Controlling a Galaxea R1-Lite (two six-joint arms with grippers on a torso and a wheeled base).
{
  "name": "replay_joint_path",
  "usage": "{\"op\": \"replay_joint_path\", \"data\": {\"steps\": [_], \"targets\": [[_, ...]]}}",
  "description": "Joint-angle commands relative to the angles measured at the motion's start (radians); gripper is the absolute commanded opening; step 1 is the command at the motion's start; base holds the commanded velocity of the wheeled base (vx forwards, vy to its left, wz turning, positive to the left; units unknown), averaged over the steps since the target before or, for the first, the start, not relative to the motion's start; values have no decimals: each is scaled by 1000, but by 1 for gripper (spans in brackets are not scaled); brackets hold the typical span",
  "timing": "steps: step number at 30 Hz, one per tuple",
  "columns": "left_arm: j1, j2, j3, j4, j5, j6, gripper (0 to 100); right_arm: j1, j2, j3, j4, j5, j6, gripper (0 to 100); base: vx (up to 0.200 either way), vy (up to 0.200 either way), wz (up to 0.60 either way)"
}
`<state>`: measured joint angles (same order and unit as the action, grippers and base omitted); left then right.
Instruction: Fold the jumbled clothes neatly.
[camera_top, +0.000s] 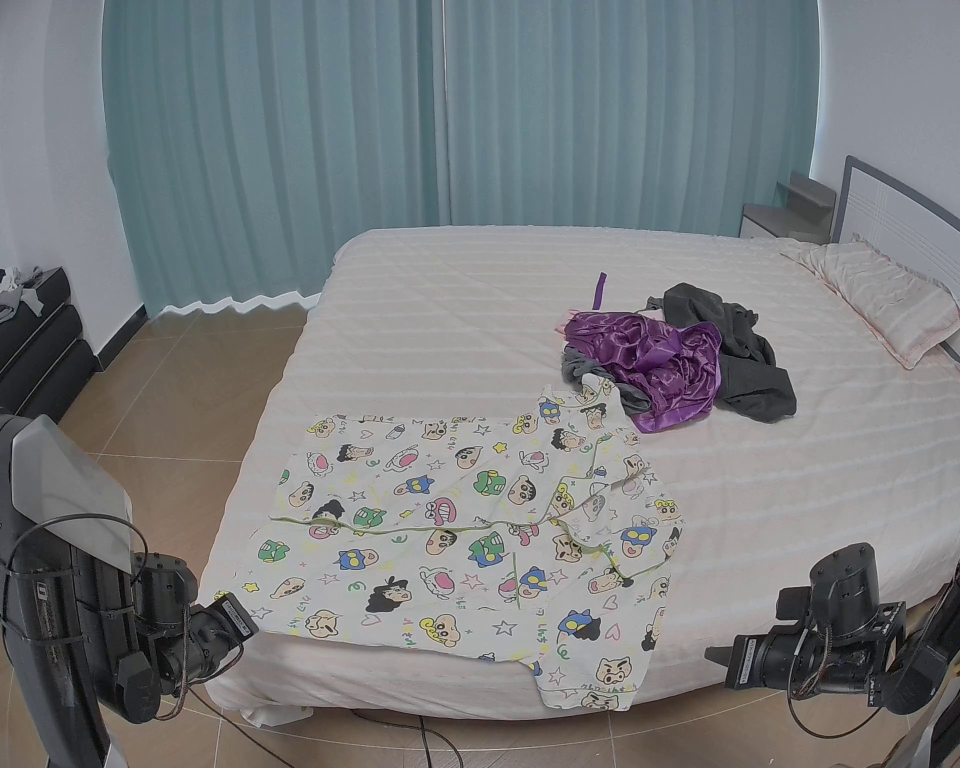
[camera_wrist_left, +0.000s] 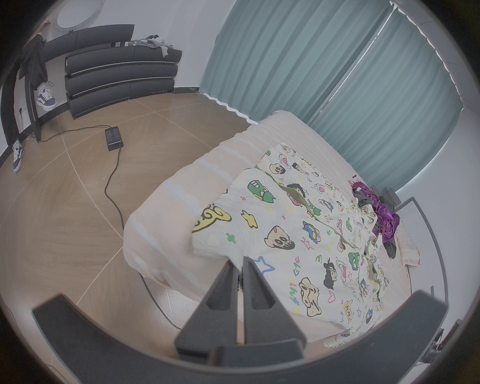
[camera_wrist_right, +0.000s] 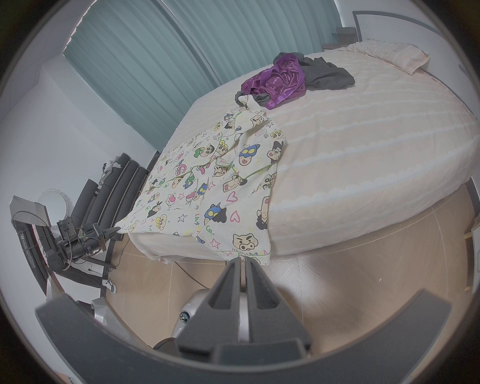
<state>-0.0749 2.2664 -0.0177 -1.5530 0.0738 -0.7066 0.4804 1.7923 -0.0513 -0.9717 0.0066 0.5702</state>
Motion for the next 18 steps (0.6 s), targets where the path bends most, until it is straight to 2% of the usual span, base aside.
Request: {"op": "replay_joint_path", "data": {"steps": [1,6,12,13,18], "targets": [[0,9,15,-18,0,-1,0,1,-8,8,1,1,0,0,0,0,0],[-2,15,15,-18,0,4,0,-2,15,-1,4,7,0,0,0,0,0],[-5,24,5,-18,-2,-4,0,-2,242,-131,-25,16,-4,0,0,0,0],[-6,25,4,-18,-2,-5,0,-3,274,-163,-19,16,-4,100,0,0,0],[-6,32,-8,-18,0,-37,0,-43,441,-320,5,12,-27,100,0,0,0]]}}
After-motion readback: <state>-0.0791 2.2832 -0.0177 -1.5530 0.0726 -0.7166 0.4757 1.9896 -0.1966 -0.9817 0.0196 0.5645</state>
